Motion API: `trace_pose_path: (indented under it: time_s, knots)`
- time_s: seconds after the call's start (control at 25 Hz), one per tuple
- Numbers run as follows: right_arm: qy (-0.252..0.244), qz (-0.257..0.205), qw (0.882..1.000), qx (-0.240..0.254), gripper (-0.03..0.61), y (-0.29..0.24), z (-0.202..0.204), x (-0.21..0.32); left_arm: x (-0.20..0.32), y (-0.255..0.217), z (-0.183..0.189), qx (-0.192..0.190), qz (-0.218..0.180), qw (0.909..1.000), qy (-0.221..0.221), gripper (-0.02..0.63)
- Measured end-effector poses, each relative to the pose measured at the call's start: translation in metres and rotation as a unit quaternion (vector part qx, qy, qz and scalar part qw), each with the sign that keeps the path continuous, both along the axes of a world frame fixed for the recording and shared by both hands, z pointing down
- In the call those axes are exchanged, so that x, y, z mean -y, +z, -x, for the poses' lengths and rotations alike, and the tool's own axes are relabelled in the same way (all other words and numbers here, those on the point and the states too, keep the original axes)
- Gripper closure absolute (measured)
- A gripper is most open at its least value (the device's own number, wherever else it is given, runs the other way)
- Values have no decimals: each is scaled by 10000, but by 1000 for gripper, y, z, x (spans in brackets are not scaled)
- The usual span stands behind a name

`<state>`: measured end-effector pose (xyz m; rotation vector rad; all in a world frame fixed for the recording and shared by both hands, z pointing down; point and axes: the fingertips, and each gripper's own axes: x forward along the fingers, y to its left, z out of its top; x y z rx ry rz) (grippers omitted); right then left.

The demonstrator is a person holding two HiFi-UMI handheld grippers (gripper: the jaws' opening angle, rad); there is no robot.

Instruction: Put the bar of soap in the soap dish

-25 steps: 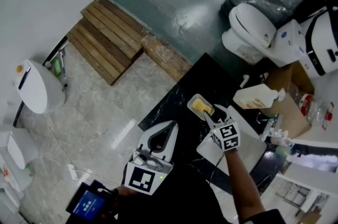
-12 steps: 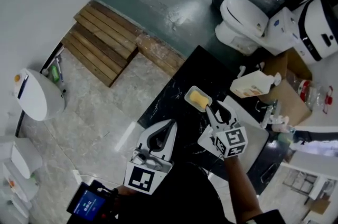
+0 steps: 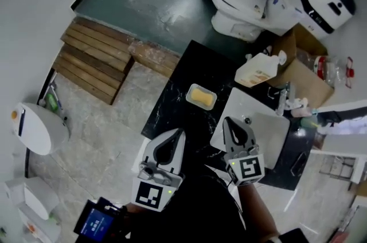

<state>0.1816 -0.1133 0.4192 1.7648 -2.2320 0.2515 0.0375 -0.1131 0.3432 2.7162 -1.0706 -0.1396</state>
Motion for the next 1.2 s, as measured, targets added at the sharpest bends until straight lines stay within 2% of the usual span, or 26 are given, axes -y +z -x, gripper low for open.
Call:
trace_pose_path:
  time_s: [0.2,0.48,0.76,0.96,1.2]
  knots:
    - [413,-388,9978,338,568,-40,-1,-29,-6,-14,-16,-56,-160,9993,327,614]
    - [1080,-1038,9860,726,566,-79,-14,-60,-18,-24,-33,-122,-356,9967,713,614]
    - [1208,-1397,9825,251,569,-86,4,-74,-33,-33,-39,14,-708,9902,1207,612]
    - [1411,-1497,9785,142,569,-95,6,-75,-29,-35,-33,-57,-740,9896,1231,612]
    - [1378,-1673,9760,-191,570,-94,26,-77,-28,-33,-23,-61,-822,9885,1271,612]
